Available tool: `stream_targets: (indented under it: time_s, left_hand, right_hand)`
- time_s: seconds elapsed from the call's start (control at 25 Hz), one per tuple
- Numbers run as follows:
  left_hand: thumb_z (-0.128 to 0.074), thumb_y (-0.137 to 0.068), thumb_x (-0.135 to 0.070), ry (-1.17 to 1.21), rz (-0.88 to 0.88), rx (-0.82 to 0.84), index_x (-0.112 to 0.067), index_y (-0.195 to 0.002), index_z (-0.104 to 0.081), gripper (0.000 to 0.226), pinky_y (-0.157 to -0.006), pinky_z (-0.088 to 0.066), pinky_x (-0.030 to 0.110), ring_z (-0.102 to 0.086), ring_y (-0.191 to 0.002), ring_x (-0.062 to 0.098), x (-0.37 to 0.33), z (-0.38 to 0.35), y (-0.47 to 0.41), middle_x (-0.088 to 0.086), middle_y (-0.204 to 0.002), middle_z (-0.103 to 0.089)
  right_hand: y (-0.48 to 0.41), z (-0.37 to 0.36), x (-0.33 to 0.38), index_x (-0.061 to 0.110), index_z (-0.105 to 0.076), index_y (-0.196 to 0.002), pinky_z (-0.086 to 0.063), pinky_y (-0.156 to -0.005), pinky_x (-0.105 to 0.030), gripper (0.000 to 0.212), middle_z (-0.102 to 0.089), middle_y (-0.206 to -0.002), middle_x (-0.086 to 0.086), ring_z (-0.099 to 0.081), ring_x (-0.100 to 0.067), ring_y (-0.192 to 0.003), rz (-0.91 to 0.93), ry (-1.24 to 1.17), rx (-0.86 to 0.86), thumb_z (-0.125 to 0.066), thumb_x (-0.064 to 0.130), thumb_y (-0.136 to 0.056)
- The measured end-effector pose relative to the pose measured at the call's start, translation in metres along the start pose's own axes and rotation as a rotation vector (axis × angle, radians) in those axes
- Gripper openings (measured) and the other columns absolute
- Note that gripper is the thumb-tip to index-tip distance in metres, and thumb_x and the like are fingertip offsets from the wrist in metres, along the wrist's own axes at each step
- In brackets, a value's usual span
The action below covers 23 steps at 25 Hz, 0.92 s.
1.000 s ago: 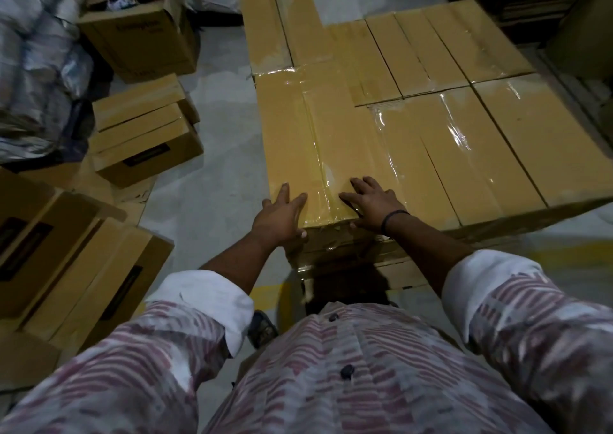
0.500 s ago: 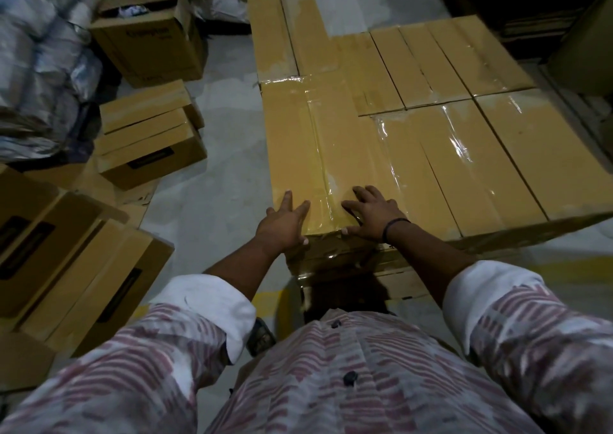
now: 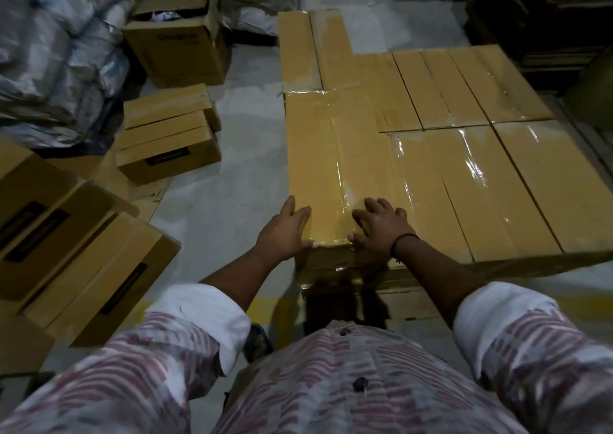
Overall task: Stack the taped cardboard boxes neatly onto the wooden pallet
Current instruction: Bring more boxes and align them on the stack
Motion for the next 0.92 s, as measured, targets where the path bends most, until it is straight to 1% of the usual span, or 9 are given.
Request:
stream_targets:
  time_s: [0.12, 0.28, 0.36, 0.64, 0.92]
  left_hand:
    - [-0.074, -0.089, -0.052, 0.141, 0.058, -0.119, -0.027, -0.156, -0.038, 0.080, -0.113, -0.039, 0.041, -0.033, -0.149, 0.031, 0.024, 0.018, 0.007, 0.005, -0.171, -0.012]
    - [-0.066, -0.096, -0.046, 0.214, 0.126, -0.179, -0.022, -0.155, -0.041, 0.068, -0.115, -0.035, 0.039, -0.031, -0.151, 0.027, 0.065, 0.032, 0.016, 0.008, -0.168, -0.023]
    - [-0.064, -0.097, -0.046, 0.214, 0.141, -0.172, -0.022, -0.155, -0.042, 0.066, -0.115, -0.034, 0.039, -0.031, -0.151, 0.026, 0.082, 0.033, 0.019, 0.009, -0.167, -0.025]
    - [-0.063, -0.098, -0.045, 0.248, 0.107, -0.170, -0.022, -0.153, -0.043, 0.063, -0.114, -0.036, 0.039, -0.034, -0.149, 0.027, 0.113, 0.040, 0.024, 0.008, -0.165, -0.029]
    - [-0.061, -0.099, -0.046, 0.242, 0.053, -0.097, -0.021, -0.153, -0.044, 0.062, -0.114, -0.036, 0.039, -0.035, -0.148, 0.026, 0.134, 0.040, 0.021, 0.007, -0.163, -0.034]
  right_hand:
    - [-0.007, 0.007, 0.021, 0.034, -0.039, -0.147, -0.021, -0.116, -0.058, 0.066, -0.019, -0.163, -0.004, -0.013, -0.031, -0.150, 0.006, -0.017, -0.013, -0.051, 0.065, -0.091]
    - [-0.019, 0.015, 0.055, 0.032, -0.040, -0.148, -0.023, -0.116, -0.056, 0.064, -0.020, -0.163, -0.004, -0.015, -0.028, -0.149, 0.020, -0.039, -0.024, -0.051, 0.063, -0.093]
    - [-0.025, 0.016, 0.070, 0.032, -0.039, -0.149, -0.024, -0.115, -0.055, 0.064, -0.020, -0.163, -0.004, -0.016, -0.028, -0.149, 0.024, -0.034, -0.021, -0.050, 0.063, -0.093]
    - [-0.040, 0.007, 0.118, 0.034, -0.037, -0.150, -0.023, -0.115, -0.055, 0.063, -0.019, -0.165, -0.002, -0.016, -0.028, -0.149, -0.005, -0.016, 0.013, -0.050, 0.061, -0.094]
    - [-0.044, 0.001, 0.144, 0.033, -0.038, -0.149, -0.024, -0.116, -0.056, 0.060, -0.020, -0.164, -0.002, -0.018, -0.028, -0.149, -0.075, -0.063, 0.004, -0.052, 0.056, -0.095]
Point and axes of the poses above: each hand's wrist, its own y-axis away from the middle knuckle, its own z-axis out of the back of the hand, x = y × z, the point moved 10 cm from there along -y, towards the middle knuckle
